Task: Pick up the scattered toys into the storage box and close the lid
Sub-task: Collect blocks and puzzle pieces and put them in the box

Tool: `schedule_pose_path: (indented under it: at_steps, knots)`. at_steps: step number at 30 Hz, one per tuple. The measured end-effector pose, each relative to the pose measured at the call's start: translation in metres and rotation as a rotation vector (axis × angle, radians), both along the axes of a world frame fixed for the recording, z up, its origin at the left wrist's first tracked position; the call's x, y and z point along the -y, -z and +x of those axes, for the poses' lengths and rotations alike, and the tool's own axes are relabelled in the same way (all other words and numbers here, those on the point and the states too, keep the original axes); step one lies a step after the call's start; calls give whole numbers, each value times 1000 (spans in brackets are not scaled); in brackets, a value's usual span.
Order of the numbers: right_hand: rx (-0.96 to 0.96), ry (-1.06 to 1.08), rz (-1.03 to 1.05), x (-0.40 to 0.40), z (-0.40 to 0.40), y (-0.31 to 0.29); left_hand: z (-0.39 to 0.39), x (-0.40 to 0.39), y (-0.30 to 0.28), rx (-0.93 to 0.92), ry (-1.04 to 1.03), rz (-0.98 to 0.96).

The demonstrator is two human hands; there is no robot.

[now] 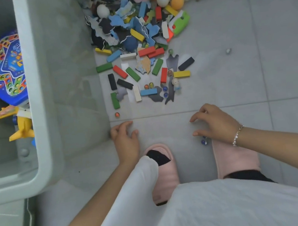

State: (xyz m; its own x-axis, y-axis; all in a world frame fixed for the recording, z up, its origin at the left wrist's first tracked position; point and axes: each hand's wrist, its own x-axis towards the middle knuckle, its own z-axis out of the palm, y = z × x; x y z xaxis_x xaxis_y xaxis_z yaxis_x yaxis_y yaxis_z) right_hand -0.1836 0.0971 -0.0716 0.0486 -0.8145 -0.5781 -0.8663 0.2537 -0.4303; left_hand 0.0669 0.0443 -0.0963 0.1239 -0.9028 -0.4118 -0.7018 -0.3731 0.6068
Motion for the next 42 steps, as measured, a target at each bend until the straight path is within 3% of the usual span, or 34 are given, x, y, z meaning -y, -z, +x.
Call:
schedule_pose_path:
  at_steps: [5,8,13,18,23,26,42]
  knots:
    - [38,-12,14,-7,-8,-2,-7,14,-3,65,22,-148]
    - [59,-28,40,-7,-3,2,-15,32,0,127,66,-134]
    - [104,16,70,-9,-2,8,-16,52,8,67,44,-154]
    - [121,-64,99,-10,-10,7,-13,54,6,76,19,-152]
    - [-5,-316,82,-12,-14,5,-7,37,8,89,74,-157]
    - [-38,-351,63,-13,-11,12,-6,32,11,107,58,-183]
    - [194,205,-50,-10,-6,28,-11,22,8,53,22,-76]
